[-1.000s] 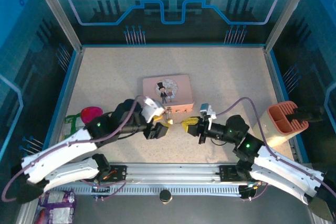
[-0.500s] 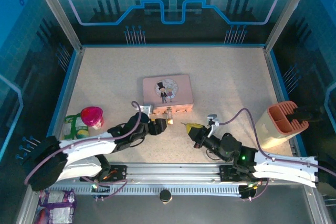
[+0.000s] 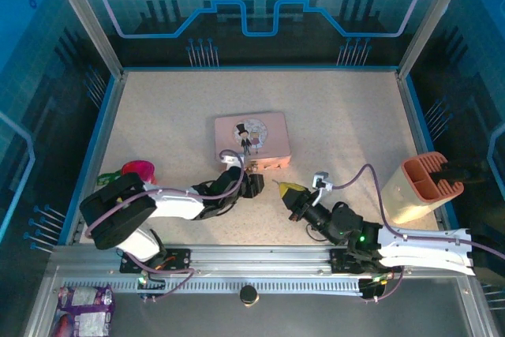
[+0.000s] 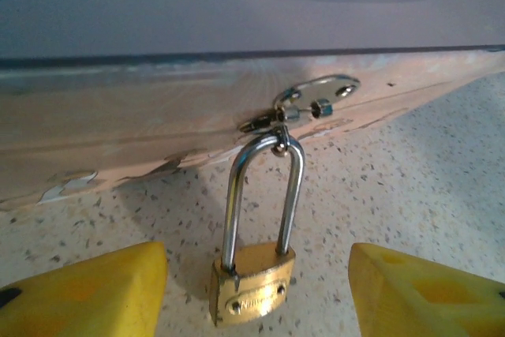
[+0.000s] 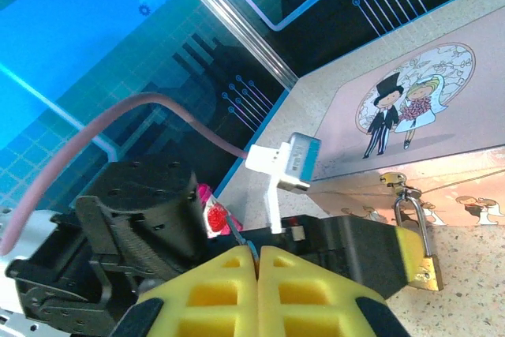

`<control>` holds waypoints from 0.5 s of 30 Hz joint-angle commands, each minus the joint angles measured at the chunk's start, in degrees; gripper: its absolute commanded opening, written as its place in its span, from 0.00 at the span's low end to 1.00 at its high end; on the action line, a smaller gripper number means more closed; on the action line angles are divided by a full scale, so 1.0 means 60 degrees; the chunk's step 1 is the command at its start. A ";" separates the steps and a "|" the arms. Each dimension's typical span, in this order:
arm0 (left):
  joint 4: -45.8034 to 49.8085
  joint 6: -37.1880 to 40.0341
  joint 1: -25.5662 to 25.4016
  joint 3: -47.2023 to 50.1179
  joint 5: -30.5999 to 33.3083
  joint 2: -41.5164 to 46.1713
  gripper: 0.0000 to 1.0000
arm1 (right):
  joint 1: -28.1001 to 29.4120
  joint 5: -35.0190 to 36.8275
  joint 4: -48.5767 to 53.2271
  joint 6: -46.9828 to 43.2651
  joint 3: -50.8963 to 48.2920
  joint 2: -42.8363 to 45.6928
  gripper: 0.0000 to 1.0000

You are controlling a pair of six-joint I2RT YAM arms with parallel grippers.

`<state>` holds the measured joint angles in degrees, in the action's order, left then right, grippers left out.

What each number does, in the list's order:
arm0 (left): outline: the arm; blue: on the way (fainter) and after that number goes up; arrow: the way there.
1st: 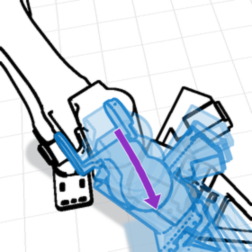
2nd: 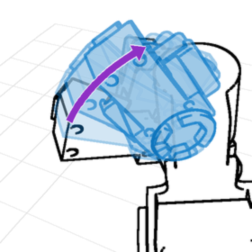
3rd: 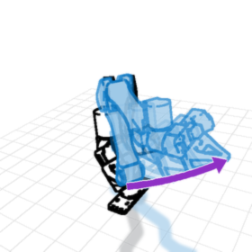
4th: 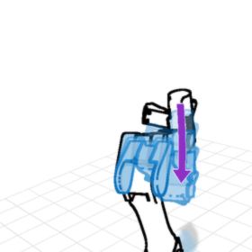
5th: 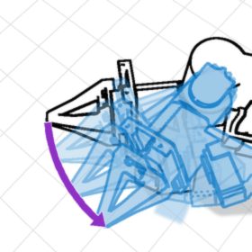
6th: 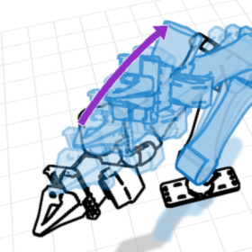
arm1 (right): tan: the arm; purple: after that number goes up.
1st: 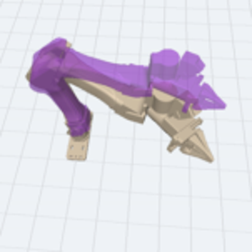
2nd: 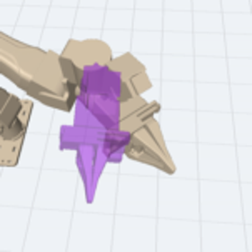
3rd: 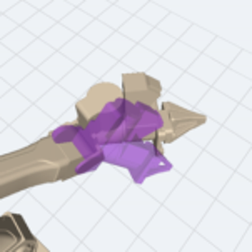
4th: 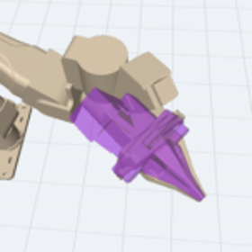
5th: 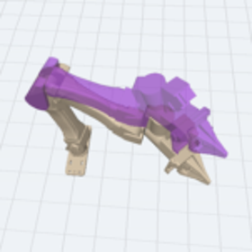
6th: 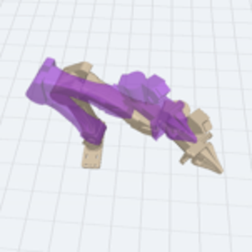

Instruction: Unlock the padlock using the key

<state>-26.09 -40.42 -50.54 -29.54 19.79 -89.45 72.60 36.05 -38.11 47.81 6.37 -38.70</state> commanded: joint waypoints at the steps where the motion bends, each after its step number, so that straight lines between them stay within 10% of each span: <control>1: -0.0166 -0.0048 -0.0044 -0.0405 0.0327 -0.0541 0.60 | 0.0171 0.0439 -0.0324 0.0037 -0.0124 0.0193 0.00; 15: -0.0736 -0.0236 -0.0057 -0.0283 -0.0093 -0.0890 0.31 | 0.0228 0.0601 0.0101 0.0419 -0.0110 0.0208 0.00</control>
<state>-27.55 -41.87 -50.54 -31.75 20.18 -95.22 73.14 37.26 -37.17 48.77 5.93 -37.58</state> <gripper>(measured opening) 0.321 0.059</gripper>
